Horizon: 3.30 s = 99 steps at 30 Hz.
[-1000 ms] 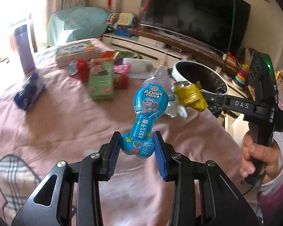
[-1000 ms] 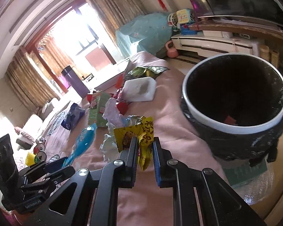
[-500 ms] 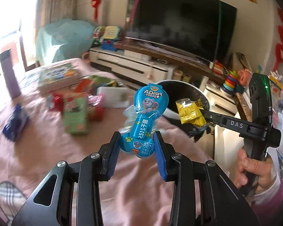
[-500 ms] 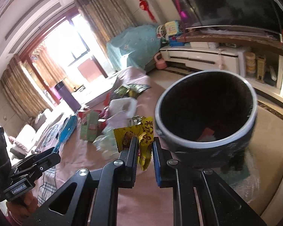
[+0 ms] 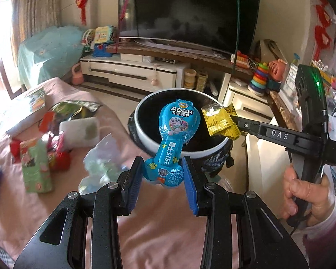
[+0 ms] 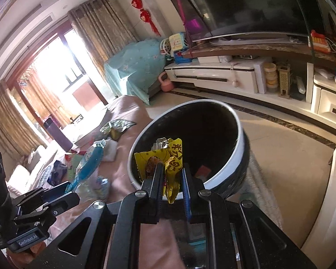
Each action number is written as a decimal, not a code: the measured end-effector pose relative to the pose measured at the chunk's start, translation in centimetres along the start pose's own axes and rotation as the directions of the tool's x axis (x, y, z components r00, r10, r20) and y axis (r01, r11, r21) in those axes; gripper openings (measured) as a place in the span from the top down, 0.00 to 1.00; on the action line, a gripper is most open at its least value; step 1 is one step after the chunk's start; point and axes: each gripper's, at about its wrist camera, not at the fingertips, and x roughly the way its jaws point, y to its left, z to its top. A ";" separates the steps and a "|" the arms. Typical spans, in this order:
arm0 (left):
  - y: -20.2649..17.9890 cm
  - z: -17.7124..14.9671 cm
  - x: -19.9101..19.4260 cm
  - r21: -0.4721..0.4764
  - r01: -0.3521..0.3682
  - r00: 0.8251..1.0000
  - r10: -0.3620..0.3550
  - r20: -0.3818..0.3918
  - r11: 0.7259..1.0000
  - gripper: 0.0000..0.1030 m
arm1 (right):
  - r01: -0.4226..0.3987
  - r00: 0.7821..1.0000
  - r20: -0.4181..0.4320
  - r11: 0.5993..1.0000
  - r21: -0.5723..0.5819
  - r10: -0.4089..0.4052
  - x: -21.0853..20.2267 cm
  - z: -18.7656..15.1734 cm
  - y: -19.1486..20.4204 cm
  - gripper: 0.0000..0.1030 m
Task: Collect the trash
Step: 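Carry the yellow wrapper and blue candy pack into the bin and release, then grasp the crumpled plastic bag with the right tool while the left tool grasps the green milk carton, then carry the plastic bag and green carton over the bin and release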
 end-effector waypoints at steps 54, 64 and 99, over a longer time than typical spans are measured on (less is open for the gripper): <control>11.6 -6.0 -3.8 -0.303 -0.183 0.982 0.188 -0.014 0.935 0.25 | -0.055 0.998 -0.044 0.997 -0.055 0.053 2.5 -2.2 6.6 0.18; 16.2 -9.5 -5.5 -0.389 -0.223 0.974 0.224 -0.044 0.894 0.25 | -0.113 0.988 -0.118 0.985 -0.130 0.098 4.7 -4.9 11.6 0.05; 18.2 -5.8 0.3 -0.298 -0.197 0.980 0.190 -0.051 0.934 0.54 | -0.108 0.980 -0.185 0.973 -0.204 0.070 9.0 -5.3 13.9 0.75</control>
